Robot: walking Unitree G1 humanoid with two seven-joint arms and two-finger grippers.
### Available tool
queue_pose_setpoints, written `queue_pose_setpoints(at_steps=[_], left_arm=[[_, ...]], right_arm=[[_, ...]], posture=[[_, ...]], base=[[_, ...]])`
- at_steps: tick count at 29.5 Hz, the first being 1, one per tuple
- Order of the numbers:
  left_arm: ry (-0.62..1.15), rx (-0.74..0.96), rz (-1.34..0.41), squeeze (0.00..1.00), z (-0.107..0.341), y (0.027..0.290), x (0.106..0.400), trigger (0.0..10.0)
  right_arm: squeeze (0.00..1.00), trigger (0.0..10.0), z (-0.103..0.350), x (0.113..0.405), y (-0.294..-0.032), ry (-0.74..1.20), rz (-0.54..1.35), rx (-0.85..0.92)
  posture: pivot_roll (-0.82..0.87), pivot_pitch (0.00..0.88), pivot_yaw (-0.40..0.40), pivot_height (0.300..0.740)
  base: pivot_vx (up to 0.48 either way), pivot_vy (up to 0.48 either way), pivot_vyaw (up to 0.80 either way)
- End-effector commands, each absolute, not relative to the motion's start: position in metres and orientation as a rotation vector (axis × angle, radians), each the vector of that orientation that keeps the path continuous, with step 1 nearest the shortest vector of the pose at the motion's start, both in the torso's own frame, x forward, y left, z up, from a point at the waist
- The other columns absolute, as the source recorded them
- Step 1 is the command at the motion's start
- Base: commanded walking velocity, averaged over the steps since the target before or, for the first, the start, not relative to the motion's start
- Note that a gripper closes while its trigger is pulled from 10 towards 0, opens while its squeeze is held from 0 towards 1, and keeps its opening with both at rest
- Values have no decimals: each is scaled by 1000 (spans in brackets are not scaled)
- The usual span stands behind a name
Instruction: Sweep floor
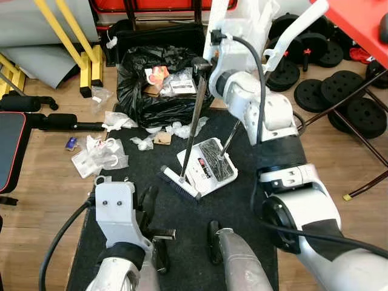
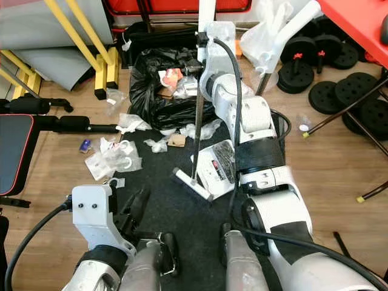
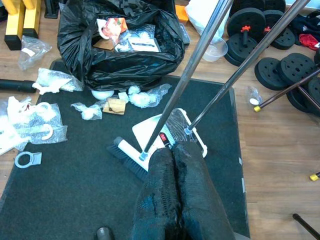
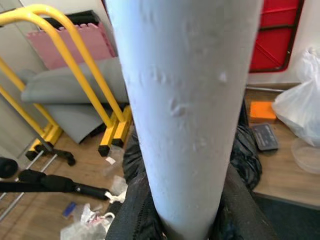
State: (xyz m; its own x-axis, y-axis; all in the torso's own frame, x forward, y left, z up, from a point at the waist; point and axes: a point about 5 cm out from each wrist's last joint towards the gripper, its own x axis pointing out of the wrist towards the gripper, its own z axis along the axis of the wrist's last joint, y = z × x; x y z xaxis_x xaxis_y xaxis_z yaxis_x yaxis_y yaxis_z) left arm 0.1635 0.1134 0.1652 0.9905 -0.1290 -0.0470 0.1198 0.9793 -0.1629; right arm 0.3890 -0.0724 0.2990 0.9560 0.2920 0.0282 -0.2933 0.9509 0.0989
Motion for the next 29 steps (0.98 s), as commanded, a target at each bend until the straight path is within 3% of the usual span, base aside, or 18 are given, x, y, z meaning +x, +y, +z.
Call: queue_pose_setpoints(at_steps=[1, 29], left_arm=[[87, -174, -96, 0, 159, 114, 163, 10000], [80, -176, -94, 0, 159, 115, 164, 10000]], right_arm=[[0, 10000, 307, 385, -68, -62, 320, 91], [0, 10000, 312, 384, -80, -109, 264, -3]], posture=[[-52, 329, -28, 740], [-56, 332, -28, 740]], base=[[0, 0, 0], [0, 0, 0]])
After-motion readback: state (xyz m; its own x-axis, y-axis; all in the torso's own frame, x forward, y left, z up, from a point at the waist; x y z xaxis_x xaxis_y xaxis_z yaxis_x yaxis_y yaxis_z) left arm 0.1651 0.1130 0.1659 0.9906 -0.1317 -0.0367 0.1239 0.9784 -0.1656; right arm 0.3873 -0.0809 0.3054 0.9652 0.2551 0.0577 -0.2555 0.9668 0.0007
